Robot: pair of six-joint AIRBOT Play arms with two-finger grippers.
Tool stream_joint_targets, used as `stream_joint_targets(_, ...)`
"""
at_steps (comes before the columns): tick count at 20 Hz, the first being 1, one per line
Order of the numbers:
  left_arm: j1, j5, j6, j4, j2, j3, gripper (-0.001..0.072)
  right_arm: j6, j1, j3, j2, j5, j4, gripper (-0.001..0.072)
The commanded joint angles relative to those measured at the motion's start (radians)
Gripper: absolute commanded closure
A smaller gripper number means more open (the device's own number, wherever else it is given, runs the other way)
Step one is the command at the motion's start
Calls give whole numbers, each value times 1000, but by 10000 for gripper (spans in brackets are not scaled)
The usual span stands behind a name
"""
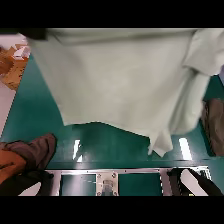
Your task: Fold the shirts.
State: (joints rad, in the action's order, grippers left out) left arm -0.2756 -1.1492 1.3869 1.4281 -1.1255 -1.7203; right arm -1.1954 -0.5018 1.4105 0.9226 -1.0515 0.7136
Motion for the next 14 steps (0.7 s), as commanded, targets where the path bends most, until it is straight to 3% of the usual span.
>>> stream_joint_targets(1, 1, 77, 14, 5, -214, 139, 686, 87, 111, -174, 198, 149, 4, 687)
stream_joint_targets(5, 2, 274, 89, 4, -552, 117, 686, 127, 206, -161, 551, 293, 1, 687)
stream_joint_targets(9, 1, 363, 129, -56, -738, 1, 683, 127, 232, -26, 801, 272, 1, 676)
stream_joint_targets(10, 1, 365, 132, -63, -752, -13, 624, 127, 230, -5, 823, 259, 3, 569)
stream_joint_targets(11, 3, 362, 132, -72, -751, -19, 339, 127, 221, 9, 826, 249, 10, 430)
stream_joint_targets(12, 15, 320, 132, -90, -750, -48, 274, 126, 203, 27, 821, 225, 16, 376)
stream_joint_targets(14, 63, 183, 130, -103, -750, -150, 272, 107, 145, 75, 803, 122, 32, 377)
